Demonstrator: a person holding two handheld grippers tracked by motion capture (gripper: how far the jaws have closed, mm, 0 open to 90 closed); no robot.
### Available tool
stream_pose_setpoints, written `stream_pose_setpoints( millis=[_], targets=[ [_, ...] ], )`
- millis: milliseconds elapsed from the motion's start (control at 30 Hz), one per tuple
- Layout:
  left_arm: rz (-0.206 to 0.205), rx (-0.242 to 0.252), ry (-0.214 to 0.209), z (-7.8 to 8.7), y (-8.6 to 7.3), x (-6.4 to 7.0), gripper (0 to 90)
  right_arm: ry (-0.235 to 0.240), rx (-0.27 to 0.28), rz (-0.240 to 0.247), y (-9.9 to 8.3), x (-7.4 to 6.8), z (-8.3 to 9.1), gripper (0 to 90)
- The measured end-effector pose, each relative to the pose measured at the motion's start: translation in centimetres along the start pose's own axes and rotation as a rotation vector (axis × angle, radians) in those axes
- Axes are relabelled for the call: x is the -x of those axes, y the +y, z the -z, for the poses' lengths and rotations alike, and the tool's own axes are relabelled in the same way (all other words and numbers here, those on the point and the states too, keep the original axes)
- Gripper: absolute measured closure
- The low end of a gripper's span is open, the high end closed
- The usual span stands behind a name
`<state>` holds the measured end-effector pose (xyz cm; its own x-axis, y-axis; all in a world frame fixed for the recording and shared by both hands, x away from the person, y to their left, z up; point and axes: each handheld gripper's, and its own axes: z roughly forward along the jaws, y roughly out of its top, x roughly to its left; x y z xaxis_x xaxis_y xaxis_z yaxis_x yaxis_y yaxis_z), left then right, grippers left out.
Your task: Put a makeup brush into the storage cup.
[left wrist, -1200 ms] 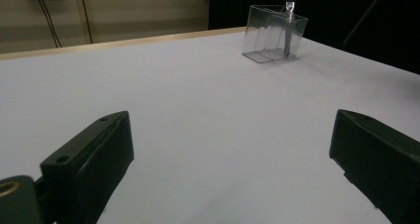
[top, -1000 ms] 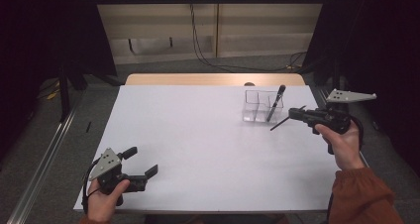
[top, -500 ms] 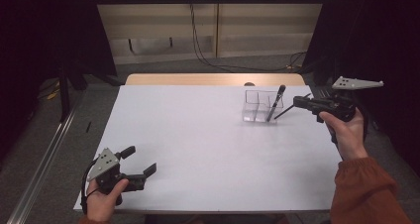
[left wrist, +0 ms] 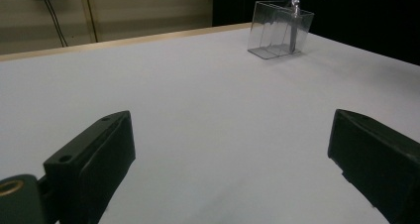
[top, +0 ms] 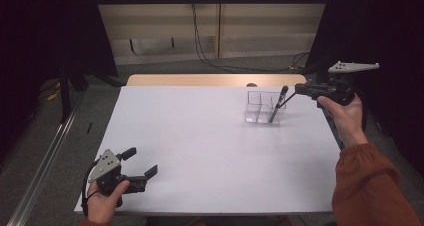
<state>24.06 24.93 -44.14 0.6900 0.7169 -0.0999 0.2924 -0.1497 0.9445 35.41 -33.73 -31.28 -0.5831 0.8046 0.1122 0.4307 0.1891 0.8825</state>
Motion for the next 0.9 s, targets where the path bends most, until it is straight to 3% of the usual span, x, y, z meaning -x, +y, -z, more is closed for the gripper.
stream_pose_setpoints(
  millis=[367,900],
  targets=[
    [-0.005,-0.001,0.007,0.0,0.0,-0.1,3.3,-0.069,-0.074,0.009,0.6,1.3,-2.4,86.3],
    [-0.008,-0.007,0.006,0.0,0.0,0.0,3.4,-0.098,-0.161,0.010,0.7,2.2,-4.5,86.3]
  ],
)
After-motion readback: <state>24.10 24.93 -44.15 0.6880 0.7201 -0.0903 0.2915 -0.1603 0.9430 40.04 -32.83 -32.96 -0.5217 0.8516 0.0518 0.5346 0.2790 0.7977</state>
